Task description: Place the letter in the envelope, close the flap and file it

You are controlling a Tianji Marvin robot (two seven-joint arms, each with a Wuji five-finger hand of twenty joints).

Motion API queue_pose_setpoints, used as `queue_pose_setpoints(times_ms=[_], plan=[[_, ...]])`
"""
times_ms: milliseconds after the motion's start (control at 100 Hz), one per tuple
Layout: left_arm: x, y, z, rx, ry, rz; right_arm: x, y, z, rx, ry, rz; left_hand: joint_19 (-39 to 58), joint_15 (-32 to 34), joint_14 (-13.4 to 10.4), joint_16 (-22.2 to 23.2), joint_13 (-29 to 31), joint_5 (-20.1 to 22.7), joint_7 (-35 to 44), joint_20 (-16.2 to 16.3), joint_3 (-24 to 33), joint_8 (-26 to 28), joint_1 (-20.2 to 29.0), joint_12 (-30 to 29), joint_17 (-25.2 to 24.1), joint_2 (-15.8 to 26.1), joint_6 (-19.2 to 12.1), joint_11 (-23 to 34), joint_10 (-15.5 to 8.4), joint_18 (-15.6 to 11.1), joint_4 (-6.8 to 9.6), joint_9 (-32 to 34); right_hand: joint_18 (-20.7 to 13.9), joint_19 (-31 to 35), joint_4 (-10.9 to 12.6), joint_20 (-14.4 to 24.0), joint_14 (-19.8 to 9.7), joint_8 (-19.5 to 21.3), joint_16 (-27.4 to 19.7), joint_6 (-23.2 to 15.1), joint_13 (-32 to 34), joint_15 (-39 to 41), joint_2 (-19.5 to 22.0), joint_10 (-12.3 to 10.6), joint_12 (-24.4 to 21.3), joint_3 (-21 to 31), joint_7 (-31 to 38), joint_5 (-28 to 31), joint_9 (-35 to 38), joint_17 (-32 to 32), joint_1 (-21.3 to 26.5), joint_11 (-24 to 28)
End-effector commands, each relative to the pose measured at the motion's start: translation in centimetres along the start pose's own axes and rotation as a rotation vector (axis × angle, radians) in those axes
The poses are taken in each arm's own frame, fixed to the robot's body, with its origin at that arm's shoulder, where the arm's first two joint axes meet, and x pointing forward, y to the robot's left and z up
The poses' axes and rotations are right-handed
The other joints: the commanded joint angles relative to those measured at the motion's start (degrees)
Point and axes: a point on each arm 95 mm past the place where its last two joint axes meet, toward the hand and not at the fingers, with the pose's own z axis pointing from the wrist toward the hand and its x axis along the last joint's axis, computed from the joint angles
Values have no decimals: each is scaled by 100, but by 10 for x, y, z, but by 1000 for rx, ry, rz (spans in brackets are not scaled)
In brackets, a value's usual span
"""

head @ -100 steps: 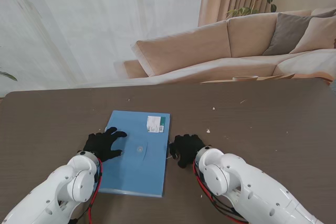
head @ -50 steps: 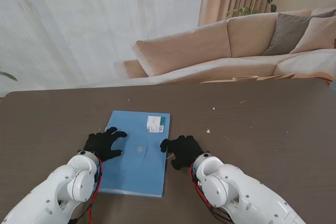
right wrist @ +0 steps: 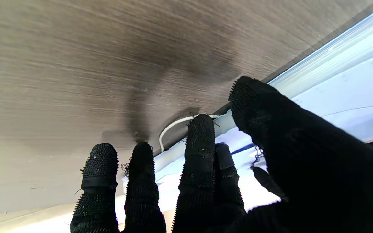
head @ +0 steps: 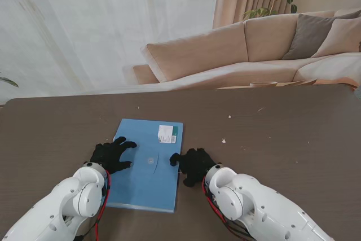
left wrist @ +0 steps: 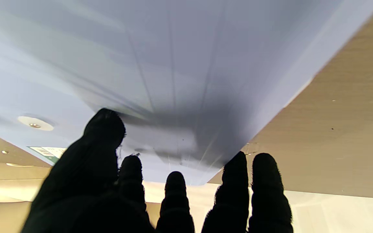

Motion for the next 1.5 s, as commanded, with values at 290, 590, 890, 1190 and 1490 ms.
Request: queue_pose_setpoints(times_ms=[290,590,890,1190,1490], plan=[[4,8,-2,-31,7,-3,-2,-18,0,4,-10,-53,14,62,-499,93,-73,-213,-178,-34,34,23,239,78,-58,-169,-49,-193,-117,-28,32,-202,34,-95,95,-54,-229,-108,876,213,29,1323,7,282,1248,-211,-306,-441,-1495,-105,-161,734],[4,7,-2,-31,10,-5,2,-19,0,-24,-51,-112,3,54,-509,91,-83,-212,-200,-29,40,27,239,86,-60,-175,-56,-210,-122,-32,31,-208,34,-135,237,144,123,1325,355,414,-228,368,685,882,-30,-865,-2344,-394,-2348,-130,-860,-1032],[2,7,-3,-35,8,8,1,-16,-3,9,-80,-86,-36,19,-502,78,-102,-202,-195,-35,27,44,227,87,-86,-178,-50,-225,-127,-32,30,-210,144,-185,1069,-57,296,-151,-566,717,322,-795,1538,970,-1822,-215,-1419,360,19,-66,-769,-2702],[1,7,-4,-41,3,16,-9,-11,-17,44,-169,-119,-86,-20,-505,67,-111,-211,-215,-39,9,43,234,78,-100,-163,-55,-253,-134,-21,33,-224,150,-185,1608,-72,339,-688,-653,965,273,-916,1855,1287,-1934,-65,-1292,343,-59,-118,-598,-2995],[1,7,-4,-42,1,18,-16,-5,-30,61,-240,-149,-133,-43,-523,68,-114,-214,-226,-41,-18,49,237,81,-96,-149,-65,-264,-140,-22,36,-226,147,-238,1745,-85,329,-859,-631,967,197,-936,2069,1304,-1888,-368,-1380,256,-191,-189,-664,-2926]])
